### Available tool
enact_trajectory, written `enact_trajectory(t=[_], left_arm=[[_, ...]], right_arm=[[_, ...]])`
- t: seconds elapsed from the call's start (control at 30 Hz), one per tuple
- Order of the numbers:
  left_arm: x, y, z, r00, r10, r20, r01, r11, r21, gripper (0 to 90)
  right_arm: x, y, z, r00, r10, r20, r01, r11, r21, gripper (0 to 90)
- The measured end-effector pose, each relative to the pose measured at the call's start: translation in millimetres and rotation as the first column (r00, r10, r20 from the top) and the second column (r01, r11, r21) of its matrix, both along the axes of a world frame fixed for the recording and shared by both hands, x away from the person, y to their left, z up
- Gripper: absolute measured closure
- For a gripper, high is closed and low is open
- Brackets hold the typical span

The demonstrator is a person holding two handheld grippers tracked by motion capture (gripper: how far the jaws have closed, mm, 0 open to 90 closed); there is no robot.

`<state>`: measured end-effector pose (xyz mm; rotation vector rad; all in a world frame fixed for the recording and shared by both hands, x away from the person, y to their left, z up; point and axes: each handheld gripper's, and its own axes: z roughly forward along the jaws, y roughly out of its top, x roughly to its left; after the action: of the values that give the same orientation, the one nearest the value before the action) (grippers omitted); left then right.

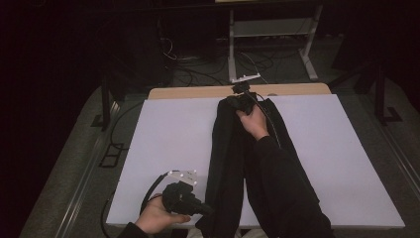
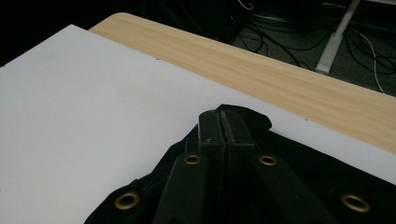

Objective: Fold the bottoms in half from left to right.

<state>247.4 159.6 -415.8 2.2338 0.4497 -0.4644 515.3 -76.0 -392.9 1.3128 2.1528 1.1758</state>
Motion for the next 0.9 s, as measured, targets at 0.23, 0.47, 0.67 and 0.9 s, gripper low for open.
enact_trajectory(t=[0.23, 0.47, 0.67, 0.9], left_arm=[[-0.2, -17.8, 6.3, 0.9992, -0.04, 0.005, 0.04, 0.9992, 0.005, 88.8], [3.6, -32.1, 13.6, 0.9975, -0.069, 0.011, 0.069, 0.9976, -0.004, 88.8], [7.1, -48.7, 16.9, 0.995, -0.099, 0.008, 0.099, 0.995, -0.007, 88.8], [8.9, -70.6, 21.1, 0.9925, -0.121, 0.015, 0.122, 0.9924, -0.016, 88.8]], right_arm=[[0.6, -11.6, 2.5, 1.0, 0.001, 0.0, -0.001, 1.0, -0.003, 87.1], [1.1, -22.2, 6.1, 1.0, -0.003, 0.0, 0.003, 1.0, -0.001, 87.0], [3.1, -34.0, 7.2, 0.9998, 0.015, -0.012, -0.015, 1.0, 0.0, 87.0], [6.3, -50.9, 7.4, 0.9996, 0.017, -0.023, -0.017, 1.0, 0.01, 87.0]])
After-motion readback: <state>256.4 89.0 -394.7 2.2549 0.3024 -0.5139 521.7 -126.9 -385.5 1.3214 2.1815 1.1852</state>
